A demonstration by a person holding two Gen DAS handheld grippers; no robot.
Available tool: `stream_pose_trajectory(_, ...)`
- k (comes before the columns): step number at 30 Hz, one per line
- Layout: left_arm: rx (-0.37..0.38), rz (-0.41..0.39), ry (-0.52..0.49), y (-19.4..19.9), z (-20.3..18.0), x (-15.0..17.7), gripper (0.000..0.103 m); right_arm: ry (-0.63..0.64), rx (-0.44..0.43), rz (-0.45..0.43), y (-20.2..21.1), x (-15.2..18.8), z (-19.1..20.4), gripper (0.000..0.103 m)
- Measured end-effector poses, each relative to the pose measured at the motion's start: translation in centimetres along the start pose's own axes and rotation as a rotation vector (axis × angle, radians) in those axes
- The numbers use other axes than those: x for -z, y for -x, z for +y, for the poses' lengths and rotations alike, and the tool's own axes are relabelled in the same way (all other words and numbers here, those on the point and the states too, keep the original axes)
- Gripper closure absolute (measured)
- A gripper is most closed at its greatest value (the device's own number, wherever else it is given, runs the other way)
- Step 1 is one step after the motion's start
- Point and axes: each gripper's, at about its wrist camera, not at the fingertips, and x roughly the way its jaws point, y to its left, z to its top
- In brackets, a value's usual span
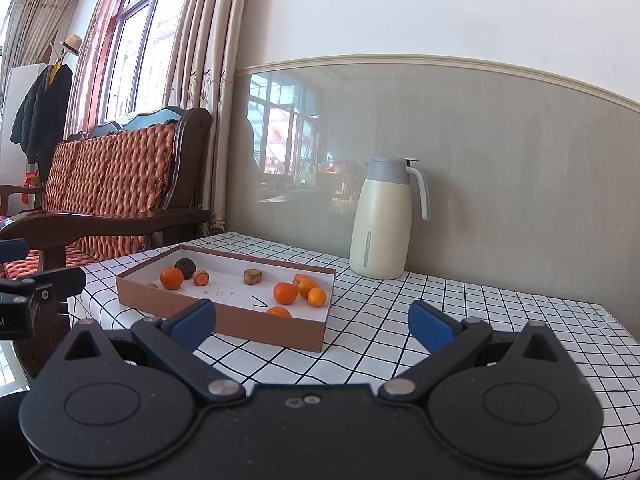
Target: Organize fruits
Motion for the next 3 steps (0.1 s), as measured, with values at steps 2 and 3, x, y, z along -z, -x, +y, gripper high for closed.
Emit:
stream_pose_trajectory(2, 0.003, 0.016, 0.003, -0.30, 0.01, -0.03, 0.000, 0.000, 0.000, 0.000, 0.00, 0.02, 0.00, 0.006)
stream_pose_trajectory(3, -0.001, 0.021, 0.007, -0.35, 0.02, -0.03, 0.000, 0.000, 0.000, 0.000, 0.00, 0.02, 0.00, 0.006)
